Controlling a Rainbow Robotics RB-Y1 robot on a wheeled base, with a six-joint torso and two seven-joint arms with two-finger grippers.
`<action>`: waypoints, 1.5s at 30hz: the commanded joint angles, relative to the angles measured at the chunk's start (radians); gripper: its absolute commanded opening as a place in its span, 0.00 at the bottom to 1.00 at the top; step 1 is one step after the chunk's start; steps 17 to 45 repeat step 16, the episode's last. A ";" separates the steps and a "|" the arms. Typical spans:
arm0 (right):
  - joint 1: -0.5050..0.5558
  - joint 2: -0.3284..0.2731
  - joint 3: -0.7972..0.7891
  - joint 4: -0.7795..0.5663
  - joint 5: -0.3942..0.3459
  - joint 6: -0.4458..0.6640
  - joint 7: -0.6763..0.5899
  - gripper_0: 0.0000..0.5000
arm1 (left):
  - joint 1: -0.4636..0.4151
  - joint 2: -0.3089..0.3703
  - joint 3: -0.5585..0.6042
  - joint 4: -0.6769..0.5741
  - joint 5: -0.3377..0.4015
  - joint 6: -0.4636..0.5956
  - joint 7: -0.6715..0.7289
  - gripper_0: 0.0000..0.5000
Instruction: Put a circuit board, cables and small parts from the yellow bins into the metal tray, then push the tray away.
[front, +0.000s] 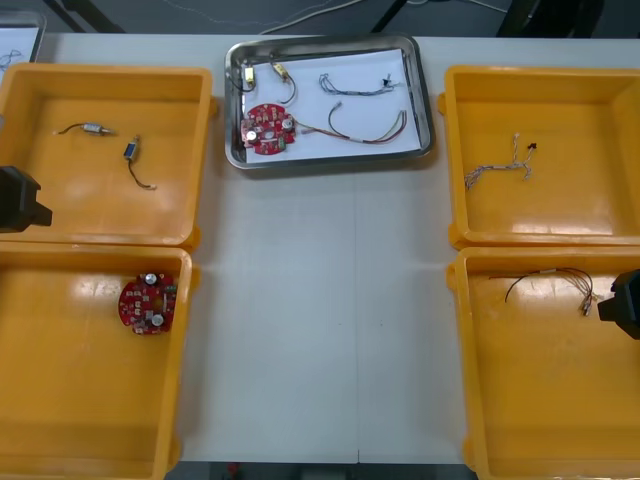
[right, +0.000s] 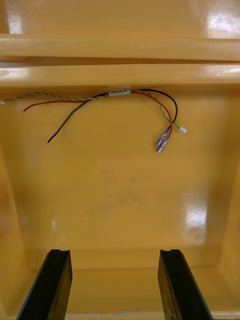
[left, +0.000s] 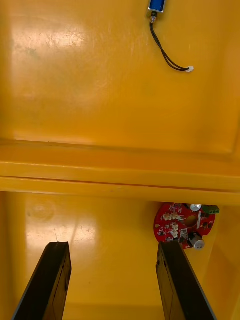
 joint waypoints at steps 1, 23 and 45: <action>0.010 0.010 -0.026 -0.009 0.009 0.003 -0.031 1.00 | 0.016 -0.008 0.031 -0.031 0.007 -0.010 0.095 1.00; 0.010 0.010 -0.026 -0.009 0.009 0.003 -0.031 1.00 | 0.016 -0.008 0.031 -0.031 0.007 -0.010 0.095 1.00; 0.010 0.010 -0.026 -0.009 0.009 0.003 -0.031 1.00 | 0.016 -0.008 0.031 -0.031 0.007 -0.010 0.095 1.00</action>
